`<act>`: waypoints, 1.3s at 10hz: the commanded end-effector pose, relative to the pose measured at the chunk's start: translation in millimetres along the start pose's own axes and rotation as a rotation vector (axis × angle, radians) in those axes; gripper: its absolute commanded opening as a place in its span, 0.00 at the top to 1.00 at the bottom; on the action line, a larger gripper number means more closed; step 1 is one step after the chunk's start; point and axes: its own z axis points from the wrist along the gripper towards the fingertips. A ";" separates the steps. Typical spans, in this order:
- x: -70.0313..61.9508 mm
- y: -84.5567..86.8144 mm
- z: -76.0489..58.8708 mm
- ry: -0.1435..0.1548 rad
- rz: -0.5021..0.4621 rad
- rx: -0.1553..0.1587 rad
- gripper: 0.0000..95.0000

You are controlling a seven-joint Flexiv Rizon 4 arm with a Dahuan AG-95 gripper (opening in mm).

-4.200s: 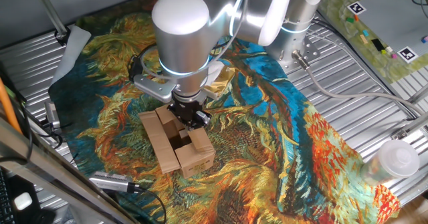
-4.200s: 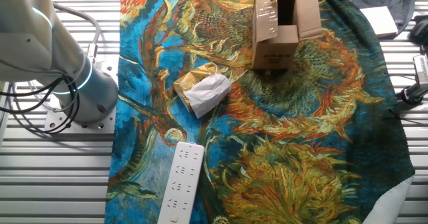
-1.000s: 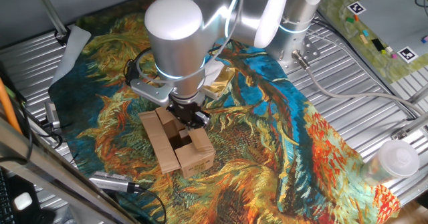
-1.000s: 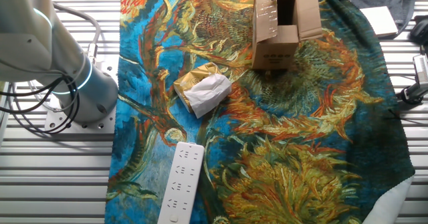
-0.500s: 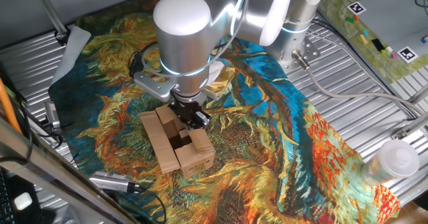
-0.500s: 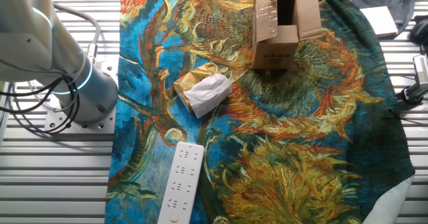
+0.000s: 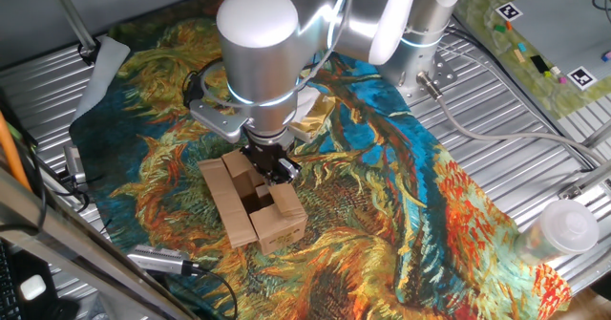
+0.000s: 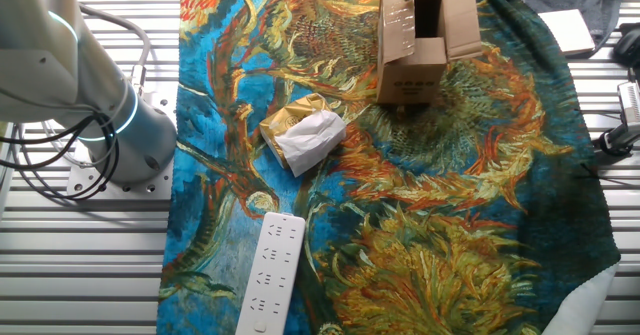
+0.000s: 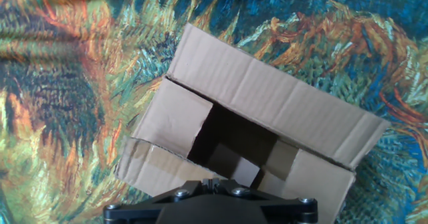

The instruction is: Cover the box

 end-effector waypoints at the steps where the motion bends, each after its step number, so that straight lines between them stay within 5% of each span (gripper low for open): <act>1: -0.8 -0.2 0.8 0.000 -0.002 -0.003 1.00; 6: -1.6 1.2 -4.1 0.002 -0.015 -0.003 1.00; 8: -21.6 -16.0 -11.7 0.007 -0.040 -0.013 1.00; 9: -40.7 -30.4 -16.8 0.013 -0.053 -0.018 1.00; 11: -99.5 -59.3 -27.2 0.043 -0.084 -0.031 1.00; 13: -130.6 -67.1 -30.1 0.050 -0.091 -0.036 1.00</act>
